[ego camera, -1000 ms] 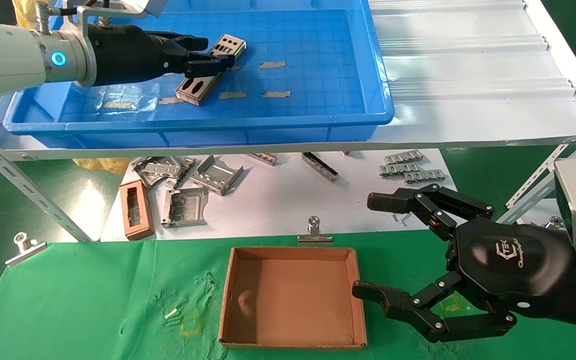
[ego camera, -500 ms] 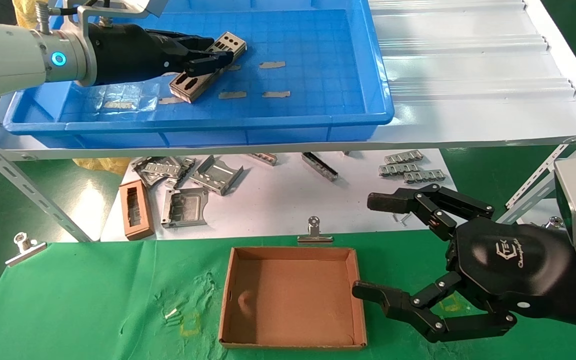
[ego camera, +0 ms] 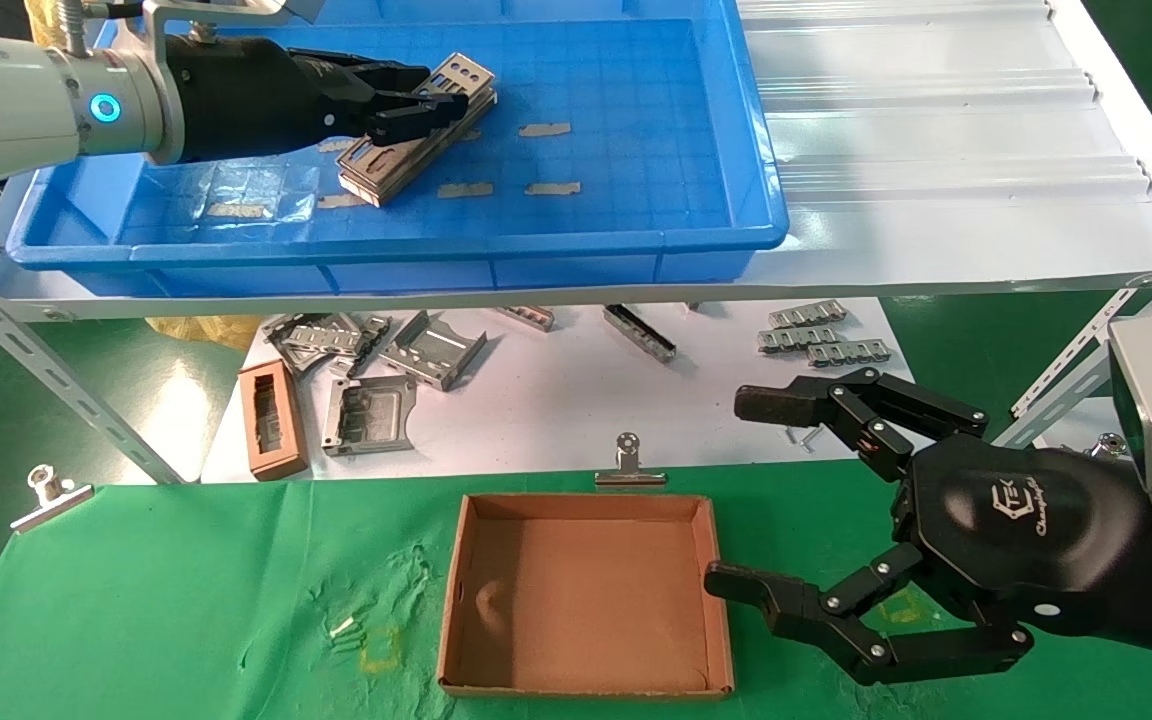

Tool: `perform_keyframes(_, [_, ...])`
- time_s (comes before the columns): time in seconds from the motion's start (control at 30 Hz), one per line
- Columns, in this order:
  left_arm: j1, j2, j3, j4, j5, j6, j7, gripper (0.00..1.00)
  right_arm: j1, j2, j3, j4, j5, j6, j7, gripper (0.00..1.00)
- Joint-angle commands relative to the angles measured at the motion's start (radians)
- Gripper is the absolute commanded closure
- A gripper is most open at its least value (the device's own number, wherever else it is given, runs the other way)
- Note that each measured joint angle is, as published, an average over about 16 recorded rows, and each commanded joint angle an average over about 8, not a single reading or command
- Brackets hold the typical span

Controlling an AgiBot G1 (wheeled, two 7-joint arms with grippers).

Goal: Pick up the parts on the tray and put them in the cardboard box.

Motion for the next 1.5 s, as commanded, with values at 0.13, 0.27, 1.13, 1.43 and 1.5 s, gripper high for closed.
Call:
perform_keyframes(0.13, [-0.002, -0.002, -0.001, 0.004, -0.001, -0.001, -0.003, 1.0, 0.0, 0.0, 0.0, 0.0, 0.0, 0.0, 0.0, 0.0])
perform_keyframes(0.27, [-0.006, -0.005, -0.004, 0.003, -0.005, -0.005, -0.002, 1.0, 0.0, 0.0, 0.0, 0.0, 0.0, 0.0, 0.0, 0.0])
perform_keyframes(1.13, [-0.034, -0.159, -0.048, -0.054, -0.079, 0.545, 0.061, 1.0, 0.0, 0.0, 0.0, 0.0, 0.0, 0.0, 0.0, 0.0])
perform_keyframes(1.43, [0.071, -0.227, 0.006, -0.27, -0.132, 0.609, 0.073, 1.0, 0.0, 0.0, 0.0, 0.0, 0.0, 0.0, 0.0, 0.0])
perform_keyframes(1.5, [0.121, -0.263, 0.037, -0.373, -0.178, 0.61, 0.066, 1.0, 0.0, 0.0, 0.0, 0.0, 0.0, 0.0, 0.0, 0.0])
